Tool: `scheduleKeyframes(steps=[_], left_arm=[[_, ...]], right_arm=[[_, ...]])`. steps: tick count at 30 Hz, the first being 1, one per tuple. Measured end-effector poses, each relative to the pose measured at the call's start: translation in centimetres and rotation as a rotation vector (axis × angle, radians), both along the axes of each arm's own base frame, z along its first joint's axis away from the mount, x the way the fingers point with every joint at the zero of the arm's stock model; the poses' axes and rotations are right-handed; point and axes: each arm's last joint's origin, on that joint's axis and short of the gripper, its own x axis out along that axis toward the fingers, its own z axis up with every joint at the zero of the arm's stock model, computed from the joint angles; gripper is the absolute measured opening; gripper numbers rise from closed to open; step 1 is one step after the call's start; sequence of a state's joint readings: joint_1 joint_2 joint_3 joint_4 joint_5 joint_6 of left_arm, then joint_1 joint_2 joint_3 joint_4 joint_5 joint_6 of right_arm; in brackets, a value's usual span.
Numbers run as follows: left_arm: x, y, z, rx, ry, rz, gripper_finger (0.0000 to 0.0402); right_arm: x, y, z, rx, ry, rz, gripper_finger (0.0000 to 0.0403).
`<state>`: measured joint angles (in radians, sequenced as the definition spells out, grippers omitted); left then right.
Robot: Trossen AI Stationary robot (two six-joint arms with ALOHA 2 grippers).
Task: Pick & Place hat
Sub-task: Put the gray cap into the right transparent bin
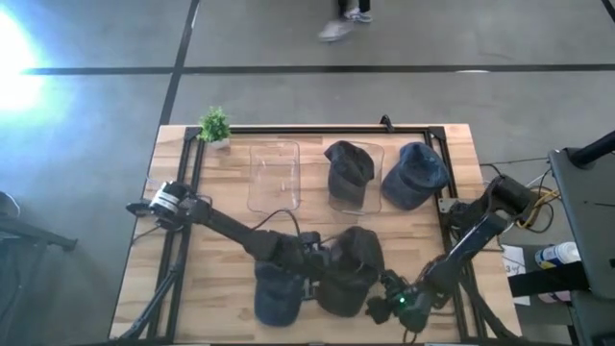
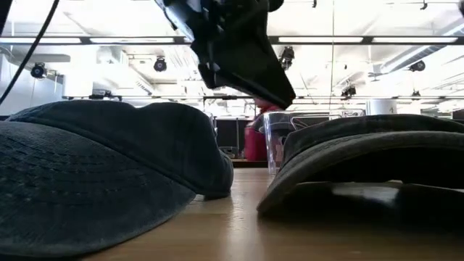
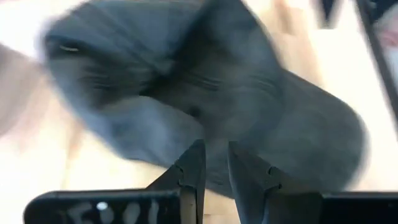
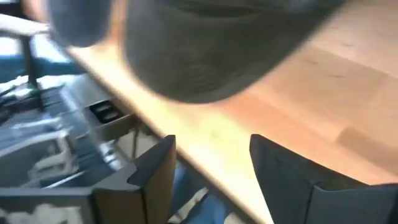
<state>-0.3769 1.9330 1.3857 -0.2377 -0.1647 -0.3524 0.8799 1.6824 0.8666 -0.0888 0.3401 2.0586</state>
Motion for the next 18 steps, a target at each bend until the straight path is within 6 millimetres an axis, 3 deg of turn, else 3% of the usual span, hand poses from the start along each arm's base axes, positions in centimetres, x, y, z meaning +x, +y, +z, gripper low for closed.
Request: scheduleKeyframes(steps=[5,13,18], left_arm=[[0.1,-0.7,-1.9,-0.093,0.092,-0.104,0.0062],[0.3,-1.8,-2.1,-0.128,0.059,-0.142,0.0062],[1.1,-1.7,-4.1,-0.127,0.069,-0.133,0.0062]], right_arm=[[0.6,0.3,-2.5,-0.132,0.087,-0.052,0.0234],[-0.6,-1.6,-3.1,-0.340,0.169,-0.150,0.0255],[-0.2,-3.0,-4.3,-0.357,0.099,-0.150,0.0255]])
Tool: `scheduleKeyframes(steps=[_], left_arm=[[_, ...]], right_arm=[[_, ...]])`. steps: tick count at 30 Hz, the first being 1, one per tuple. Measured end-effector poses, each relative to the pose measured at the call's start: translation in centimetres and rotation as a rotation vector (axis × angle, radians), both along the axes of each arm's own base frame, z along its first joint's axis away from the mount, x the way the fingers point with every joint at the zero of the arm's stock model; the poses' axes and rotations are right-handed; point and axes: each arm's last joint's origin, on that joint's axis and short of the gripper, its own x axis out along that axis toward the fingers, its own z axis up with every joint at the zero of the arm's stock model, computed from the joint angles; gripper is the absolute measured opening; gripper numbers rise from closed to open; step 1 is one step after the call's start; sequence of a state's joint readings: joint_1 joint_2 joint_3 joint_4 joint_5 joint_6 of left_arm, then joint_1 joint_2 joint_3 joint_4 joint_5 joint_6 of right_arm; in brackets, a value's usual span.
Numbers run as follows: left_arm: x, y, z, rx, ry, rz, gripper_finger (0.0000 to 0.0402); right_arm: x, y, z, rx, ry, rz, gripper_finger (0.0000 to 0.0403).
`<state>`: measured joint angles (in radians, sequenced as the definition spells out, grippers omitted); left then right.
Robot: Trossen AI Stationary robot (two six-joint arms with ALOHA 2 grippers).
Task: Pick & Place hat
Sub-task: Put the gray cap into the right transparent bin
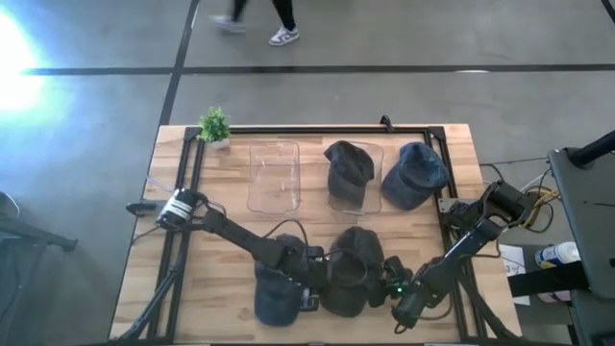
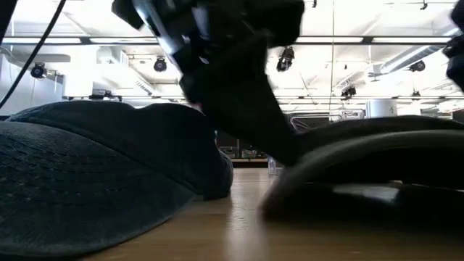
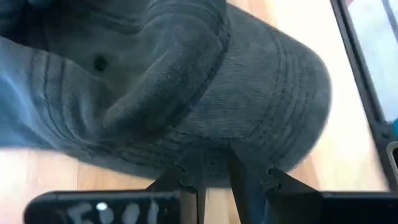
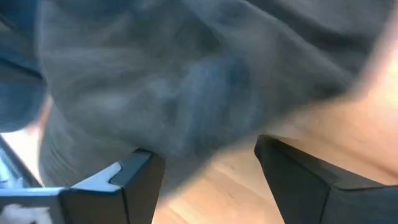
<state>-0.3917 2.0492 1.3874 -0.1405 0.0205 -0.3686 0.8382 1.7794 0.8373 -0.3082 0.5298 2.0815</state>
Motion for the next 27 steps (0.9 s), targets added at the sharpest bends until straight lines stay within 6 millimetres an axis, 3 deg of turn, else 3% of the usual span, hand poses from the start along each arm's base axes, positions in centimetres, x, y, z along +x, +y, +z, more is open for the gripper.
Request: scheduleKeyframes(steps=[5,10,20,24,27], left_arm=[[0.7,-0.2,-1.2,-0.021,-0.014,-0.017,0.0062],[1.0,-0.2,-1.7,-0.037,-0.010,-0.035,0.0062],[2.1,0.4,-1.1,0.041,-0.127,0.006,0.0062],[2.1,0.7,-1.0,0.076,-0.086,0.014,0.0062],[2.0,0.8,-0.8,0.120,-0.052,0.009,0.0062]], right_arm=[[0.7,-1.2,-0.6,-0.068,-0.048,0.064,0.0255],[1.4,-1.4,0.3,-0.195,-0.112,0.221,0.0256],[2.8,-1.4,6.5,-0.198,-0.368,0.468,0.0252],[1.3,-1.6,7.9,-0.078,-0.328,0.391,0.0247],[-0.4,-0.2,7.8,0.061,-0.292,0.376,0.0247]])
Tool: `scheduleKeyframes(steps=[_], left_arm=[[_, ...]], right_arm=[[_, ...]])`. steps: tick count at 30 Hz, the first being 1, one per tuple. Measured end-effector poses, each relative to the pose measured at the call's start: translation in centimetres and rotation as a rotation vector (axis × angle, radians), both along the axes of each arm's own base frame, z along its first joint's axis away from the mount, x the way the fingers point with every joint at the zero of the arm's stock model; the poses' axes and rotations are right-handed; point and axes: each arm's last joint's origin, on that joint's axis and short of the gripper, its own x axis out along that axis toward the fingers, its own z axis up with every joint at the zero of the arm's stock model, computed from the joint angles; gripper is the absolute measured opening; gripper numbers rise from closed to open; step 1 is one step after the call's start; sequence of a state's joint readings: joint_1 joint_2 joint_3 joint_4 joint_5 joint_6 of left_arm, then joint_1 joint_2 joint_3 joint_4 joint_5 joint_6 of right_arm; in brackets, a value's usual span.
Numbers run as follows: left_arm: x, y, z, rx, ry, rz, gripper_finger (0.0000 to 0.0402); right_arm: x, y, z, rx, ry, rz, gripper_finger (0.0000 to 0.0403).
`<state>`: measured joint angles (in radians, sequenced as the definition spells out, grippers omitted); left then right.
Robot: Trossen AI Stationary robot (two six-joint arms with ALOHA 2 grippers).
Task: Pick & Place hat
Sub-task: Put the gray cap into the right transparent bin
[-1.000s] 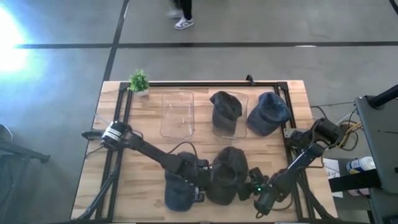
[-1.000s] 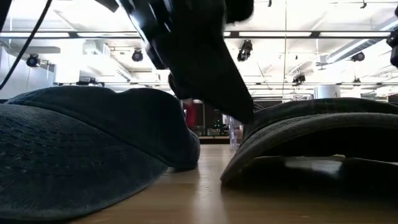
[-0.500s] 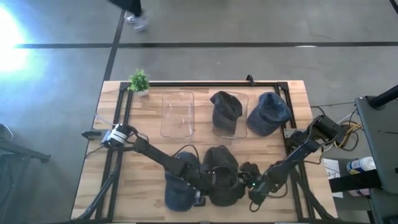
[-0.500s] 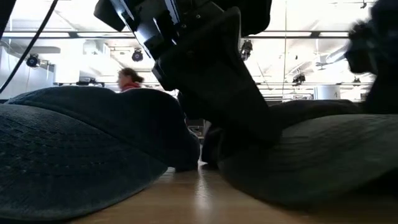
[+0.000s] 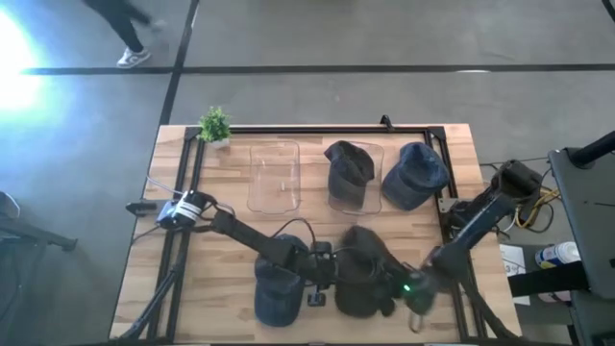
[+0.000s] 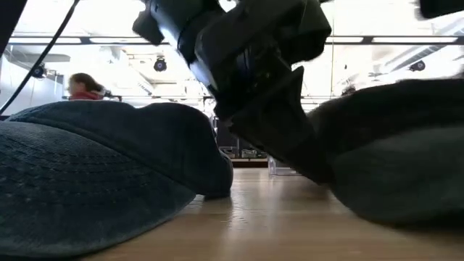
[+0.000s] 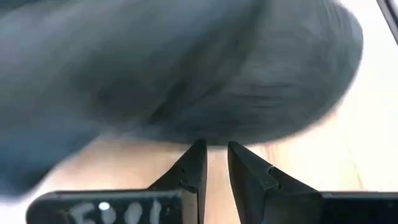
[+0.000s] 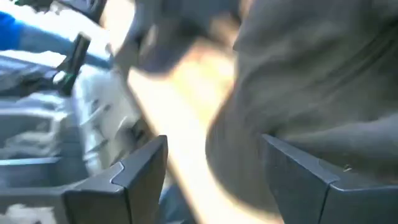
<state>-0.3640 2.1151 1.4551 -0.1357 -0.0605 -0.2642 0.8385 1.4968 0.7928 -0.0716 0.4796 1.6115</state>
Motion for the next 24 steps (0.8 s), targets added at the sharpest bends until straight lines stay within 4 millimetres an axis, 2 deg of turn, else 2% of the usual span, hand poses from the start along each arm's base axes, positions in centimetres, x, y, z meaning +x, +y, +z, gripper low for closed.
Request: scheduleKeyframes(steps=[6,8,10,13,16,18,24], left_arm=[[0.5,-0.2,1.6,0.043,-0.051,-0.029,0.0062],[0.5,-0.1,2.3,0.067,-0.049,-0.019,0.0062],[0.6,-0.1,3.7,0.064,-0.078,-0.014,0.0062],[0.9,-0.2,5.6,-0.002,-0.121,0.005,0.0062],[1.3,-0.6,6.4,-0.129,-0.150,-0.004,0.0062],[1.6,-0.9,6.2,-0.167,-0.165,0.005,0.0062],[2.6,-1.4,4.0,-0.314,-0.132,0.026,0.0062]], right_arm=[[-2.5,2.4,0.7,0.247,0.081,-0.107,0.0247],[-3.3,3.1,1.0,0.269,0.092,-0.136,0.0247],[-4.0,3.0,0.9,0.212,0.126,-0.172,0.0247],[-5.1,1.6,1.1,0.043,0.245,-0.255,0.0247],[-6.3,-0.1,1.8,-0.114,0.412,-0.353,0.0247],[-6.7,-1.2,1.6,-0.208,0.506,-0.380,0.0247],[-6.7,-3.7,-0.9,-0.228,0.507,-0.432,0.0247]])
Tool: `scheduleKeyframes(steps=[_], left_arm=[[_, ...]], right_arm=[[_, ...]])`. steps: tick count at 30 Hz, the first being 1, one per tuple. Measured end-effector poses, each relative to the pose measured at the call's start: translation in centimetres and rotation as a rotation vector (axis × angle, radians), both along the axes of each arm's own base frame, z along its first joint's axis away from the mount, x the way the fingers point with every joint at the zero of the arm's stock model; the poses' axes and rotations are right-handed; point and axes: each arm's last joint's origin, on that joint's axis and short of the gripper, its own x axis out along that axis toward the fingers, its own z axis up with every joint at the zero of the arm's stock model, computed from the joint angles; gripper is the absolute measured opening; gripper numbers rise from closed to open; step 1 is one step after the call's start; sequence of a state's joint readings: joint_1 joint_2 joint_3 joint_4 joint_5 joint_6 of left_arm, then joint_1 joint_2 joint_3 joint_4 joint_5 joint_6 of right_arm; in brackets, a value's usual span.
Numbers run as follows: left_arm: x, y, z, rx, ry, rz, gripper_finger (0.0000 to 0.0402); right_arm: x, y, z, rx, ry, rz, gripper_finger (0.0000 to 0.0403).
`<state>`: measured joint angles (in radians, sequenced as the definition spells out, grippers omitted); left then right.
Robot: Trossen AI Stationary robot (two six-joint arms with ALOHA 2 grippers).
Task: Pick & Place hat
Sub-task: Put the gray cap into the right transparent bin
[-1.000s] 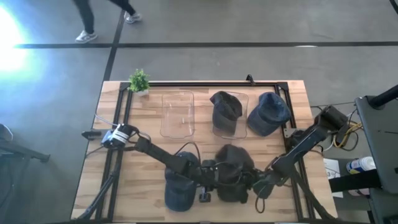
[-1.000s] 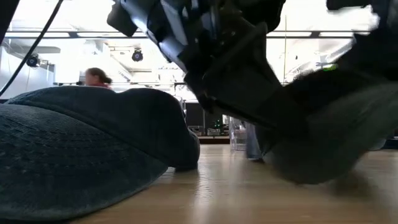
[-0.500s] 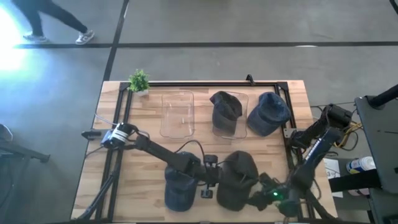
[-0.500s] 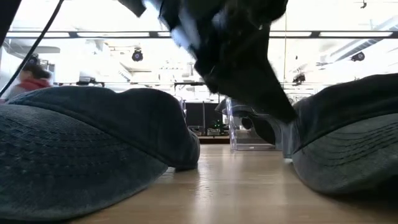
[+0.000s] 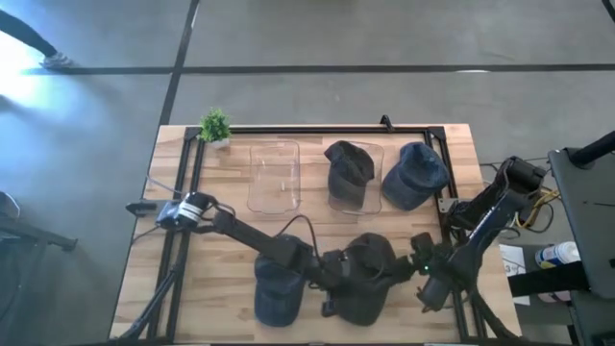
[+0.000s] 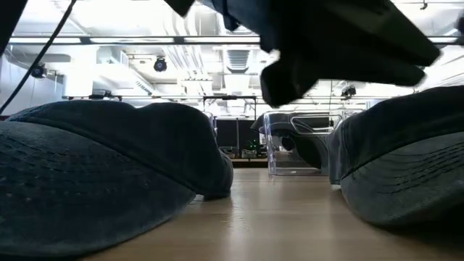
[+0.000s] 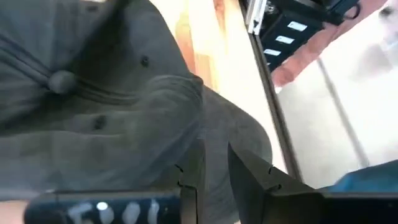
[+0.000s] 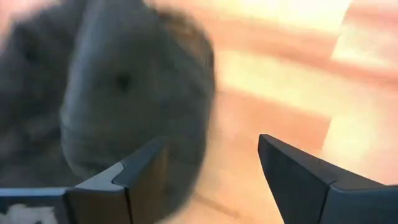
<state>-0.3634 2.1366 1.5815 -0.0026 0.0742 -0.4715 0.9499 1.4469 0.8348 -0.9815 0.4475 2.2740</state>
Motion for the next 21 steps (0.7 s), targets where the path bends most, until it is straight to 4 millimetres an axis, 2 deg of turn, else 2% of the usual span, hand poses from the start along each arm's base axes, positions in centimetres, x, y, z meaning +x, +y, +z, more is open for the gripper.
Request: scheduleKeyframes(steps=[6,9,15,18,21], left_arm=[[1.1,-0.5,-1.6,-0.049,0.027,0.025,0.0062],[0.9,-0.2,-2.9,0.012,0.099,0.041,0.0062],[-0.4,2.1,-3.3,0.230,0.269,0.078,0.0062],[-0.6,2.6,-2.8,0.265,0.267,0.072,0.0062],[-0.8,2.9,-2.0,0.256,0.267,0.106,0.0062]], right_arm=[[0.6,-0.6,-3.6,0.183,-0.161,0.095,0.0247],[1.7,-0.1,-4.3,0.287,-0.290,0.186,0.0247],[3.5,1.0,-3.1,0.327,-0.511,0.391,0.0247],[4.0,1.7,-1.7,0.304,-0.548,0.457,0.0247],[4.2,1.9,-0.8,0.290,-0.486,0.414,0.0247]])
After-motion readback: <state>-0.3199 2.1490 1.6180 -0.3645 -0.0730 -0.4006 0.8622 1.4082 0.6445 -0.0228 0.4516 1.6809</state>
